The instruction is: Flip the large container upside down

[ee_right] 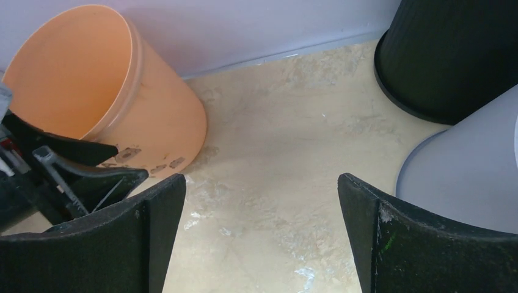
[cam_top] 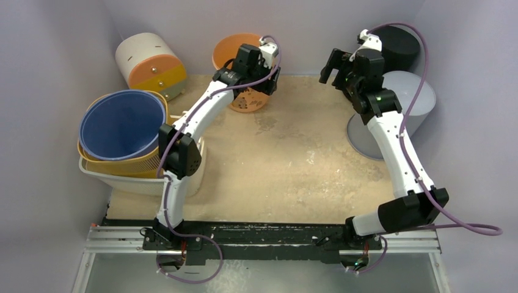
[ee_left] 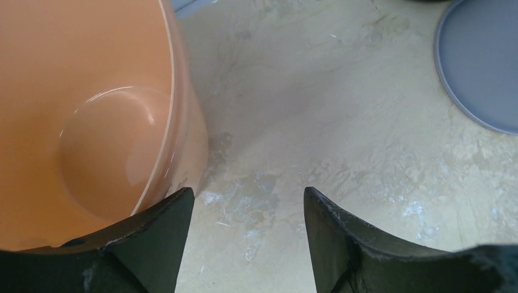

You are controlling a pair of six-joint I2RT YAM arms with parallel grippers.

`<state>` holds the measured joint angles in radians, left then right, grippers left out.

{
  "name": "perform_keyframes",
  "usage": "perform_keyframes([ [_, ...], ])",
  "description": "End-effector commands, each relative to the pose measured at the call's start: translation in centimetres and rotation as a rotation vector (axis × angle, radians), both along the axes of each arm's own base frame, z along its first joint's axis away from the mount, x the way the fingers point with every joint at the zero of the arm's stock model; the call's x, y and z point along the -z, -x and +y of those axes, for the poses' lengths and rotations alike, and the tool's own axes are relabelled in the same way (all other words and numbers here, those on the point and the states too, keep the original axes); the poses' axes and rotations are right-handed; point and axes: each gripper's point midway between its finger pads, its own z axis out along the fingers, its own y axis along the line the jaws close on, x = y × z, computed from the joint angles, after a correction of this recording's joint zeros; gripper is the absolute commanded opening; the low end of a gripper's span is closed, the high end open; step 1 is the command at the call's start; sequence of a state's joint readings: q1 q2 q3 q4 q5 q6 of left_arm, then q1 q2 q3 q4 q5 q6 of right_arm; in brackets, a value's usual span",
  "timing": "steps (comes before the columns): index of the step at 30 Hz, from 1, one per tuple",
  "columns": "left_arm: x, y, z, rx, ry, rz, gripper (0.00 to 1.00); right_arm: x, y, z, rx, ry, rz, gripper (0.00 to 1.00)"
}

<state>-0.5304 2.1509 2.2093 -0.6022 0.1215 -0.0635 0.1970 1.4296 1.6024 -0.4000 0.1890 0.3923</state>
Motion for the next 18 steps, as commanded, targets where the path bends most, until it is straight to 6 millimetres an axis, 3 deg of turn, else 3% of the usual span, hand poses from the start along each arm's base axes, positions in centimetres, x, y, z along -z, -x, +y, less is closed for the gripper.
perform_keyframes([
  [1, -6.0, -2.5, 0.0, -0.053, 0.088, -0.192, 0.63, -3.4, 0.6, -0.2, -0.027, 0.025, -0.103, 0.96],
  [4, -6.7, -2.5, 0.1, -0.057, 0.092, -0.205, 0.63, -3.0, 1.1, -0.4, -0.022, 0.026, -0.102, 0.97],
  [10, -10.0, 0.3, -0.6, 0.041, 0.165, -0.22, 0.63, -2.7, 1.4, -0.6, -0.011, 0.018, -0.105, 0.97],
  [14, -12.2, 1.1, -0.5, 0.044, 0.181, -0.268, 0.63, -2.5, 0.8, -0.3, -0.022, 0.018, -0.097, 0.97],
  [18, -12.6, 0.9, 0.3, 0.016, 0.147, -0.291, 0.63, -2.2, 0.1, 0.0, -0.035, 0.023, -0.089, 0.97],
])
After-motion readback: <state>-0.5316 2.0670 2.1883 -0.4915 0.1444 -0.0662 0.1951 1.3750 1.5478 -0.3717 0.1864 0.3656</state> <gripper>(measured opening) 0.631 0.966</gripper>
